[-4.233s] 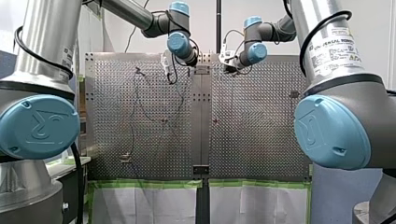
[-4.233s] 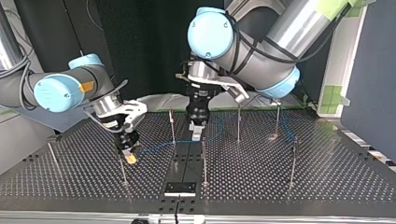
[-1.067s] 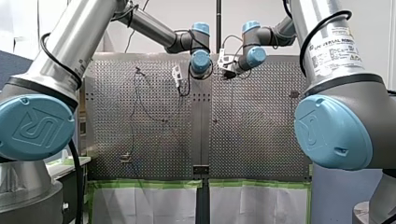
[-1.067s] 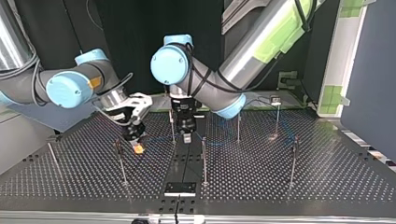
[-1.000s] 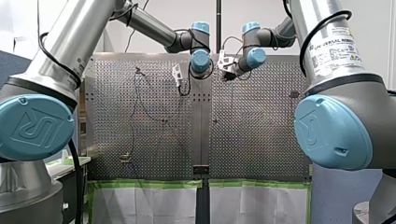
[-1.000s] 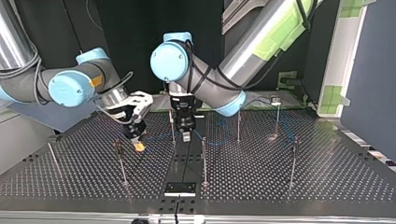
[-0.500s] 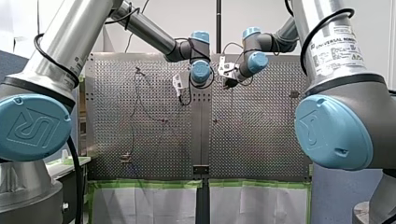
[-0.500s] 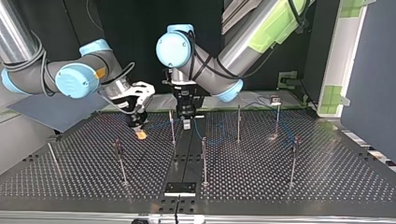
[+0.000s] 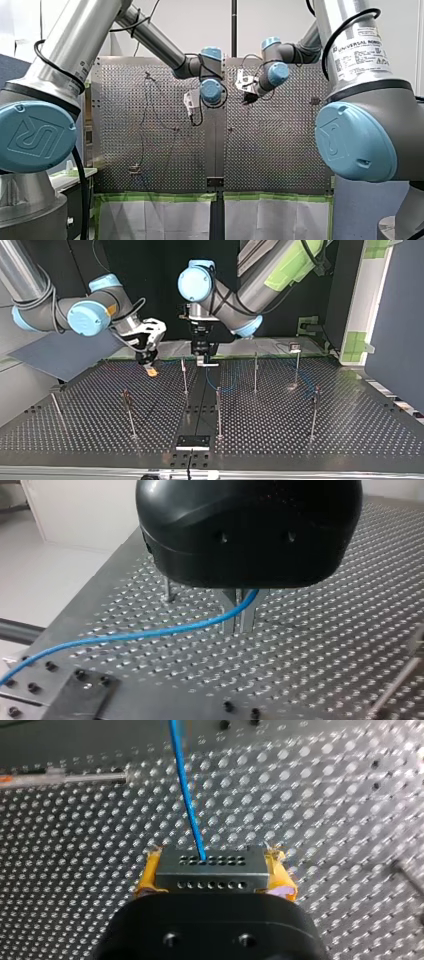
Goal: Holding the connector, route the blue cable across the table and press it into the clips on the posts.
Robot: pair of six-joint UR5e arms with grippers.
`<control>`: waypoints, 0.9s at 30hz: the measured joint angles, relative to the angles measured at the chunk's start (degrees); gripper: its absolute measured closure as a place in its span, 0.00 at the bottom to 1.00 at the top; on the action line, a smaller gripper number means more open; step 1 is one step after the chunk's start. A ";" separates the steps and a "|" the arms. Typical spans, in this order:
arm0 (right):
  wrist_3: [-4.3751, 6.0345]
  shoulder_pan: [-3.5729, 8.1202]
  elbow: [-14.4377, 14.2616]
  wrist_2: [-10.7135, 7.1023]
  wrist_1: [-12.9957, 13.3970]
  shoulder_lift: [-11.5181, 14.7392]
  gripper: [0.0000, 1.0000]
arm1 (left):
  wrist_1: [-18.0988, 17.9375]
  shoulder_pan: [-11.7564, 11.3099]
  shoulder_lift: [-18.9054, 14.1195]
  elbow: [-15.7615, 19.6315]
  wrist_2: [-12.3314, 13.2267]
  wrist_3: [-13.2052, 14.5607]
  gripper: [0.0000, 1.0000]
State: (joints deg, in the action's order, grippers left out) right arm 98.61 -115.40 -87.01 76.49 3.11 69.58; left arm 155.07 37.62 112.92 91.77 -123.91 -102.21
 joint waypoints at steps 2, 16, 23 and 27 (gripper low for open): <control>0.74 0.23 -1.02 -0.03 0.94 0.00 1.00 | -0.40 -0.06 0.28 0.95 0.80 0.12 0.98; 3.81 1.59 -7.80 0.67 7.67 -0.15 1.00 | -3.80 -0.83 4.27 7.86 5.30 0.00 0.98; 4.31 1.91 -11.17 0.74 11.06 -0.50 1.00 | -6.04 -1.97 4.33 8.87 8.30 -0.33 0.98; 4.36 1.97 -13.14 0.71 13.01 -1.68 1.00 | -6.63 -2.20 4.45 7.65 10.27 -0.85 0.98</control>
State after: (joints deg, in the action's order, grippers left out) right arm 102.96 -113.43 -100.15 77.20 16.12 67.90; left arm 148.44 35.42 117.37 99.42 -113.64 -103.06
